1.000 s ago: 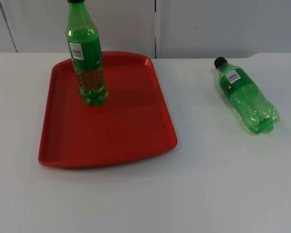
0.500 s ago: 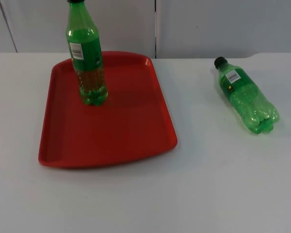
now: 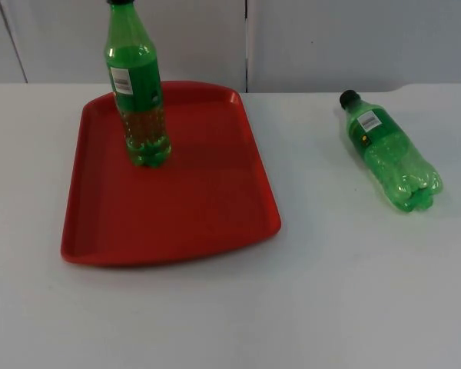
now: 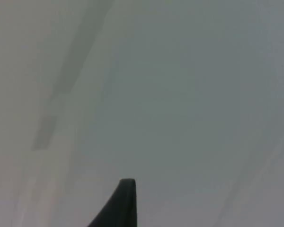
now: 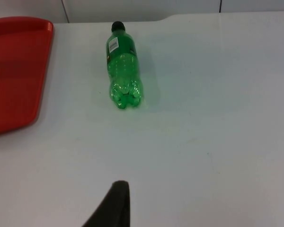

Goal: Place the bottle upright on the tray.

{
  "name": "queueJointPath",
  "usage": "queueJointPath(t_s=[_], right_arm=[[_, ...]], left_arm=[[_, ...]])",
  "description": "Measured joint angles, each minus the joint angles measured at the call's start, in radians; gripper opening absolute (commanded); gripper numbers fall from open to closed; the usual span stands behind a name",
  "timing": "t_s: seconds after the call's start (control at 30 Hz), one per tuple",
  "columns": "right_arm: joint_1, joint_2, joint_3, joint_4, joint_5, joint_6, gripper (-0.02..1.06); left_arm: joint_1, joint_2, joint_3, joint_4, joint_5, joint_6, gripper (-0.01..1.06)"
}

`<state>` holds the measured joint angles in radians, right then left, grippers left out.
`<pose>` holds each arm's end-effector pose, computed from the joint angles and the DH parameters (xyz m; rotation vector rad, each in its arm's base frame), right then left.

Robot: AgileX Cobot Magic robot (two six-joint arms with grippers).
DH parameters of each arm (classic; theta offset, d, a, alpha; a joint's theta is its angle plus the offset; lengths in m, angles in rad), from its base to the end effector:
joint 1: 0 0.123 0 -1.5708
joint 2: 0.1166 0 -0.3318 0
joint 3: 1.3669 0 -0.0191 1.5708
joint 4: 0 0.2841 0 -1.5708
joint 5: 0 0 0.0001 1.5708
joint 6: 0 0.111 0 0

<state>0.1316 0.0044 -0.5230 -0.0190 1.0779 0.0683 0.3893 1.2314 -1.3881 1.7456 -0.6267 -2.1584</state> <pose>-0.0076 -0.0029 0.2900 -0.0634 2.0432 0.1023 0.2906 0.0500 0.5445 -0.0554 1.4878 -0.4327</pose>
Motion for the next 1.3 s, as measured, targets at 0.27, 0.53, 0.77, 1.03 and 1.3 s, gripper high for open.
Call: queueJointPath(t_s=[0.27, 0.53, 0.77, 1.03, 1.3], right_arm=[[0.0, 0.0, 0.0, 0.0, 0.0, 0.0, 1.05], [0.0, 0.0, 0.0, 0.0, 0.0, 0.002, 1.05], [0.0, 0.0, 0.0, 0.0, 0.0, 0.002, 1.05], [0.0, 0.0, 0.0, 0.0, 0.0, 0.004, 1.05], [0.0, 0.0, 0.0, 0.0, 0.0, 0.004, 1.05]], left_arm=[[-0.195, -0.006, -0.009, 0.0, -0.388, 0.526, 1.05], [-0.216, -0.029, 0.045, 0.006, -0.035, 1.113, 1.05], [-0.356, -0.053, 0.09, -0.004, 0.94, 1.404, 1.05], [-0.367, -0.098, 0.09, -0.508, 1.147, 1.421, 1.05], [-0.373, -0.141, 0.1, -1.108, 1.165, 1.804, 1.05]])
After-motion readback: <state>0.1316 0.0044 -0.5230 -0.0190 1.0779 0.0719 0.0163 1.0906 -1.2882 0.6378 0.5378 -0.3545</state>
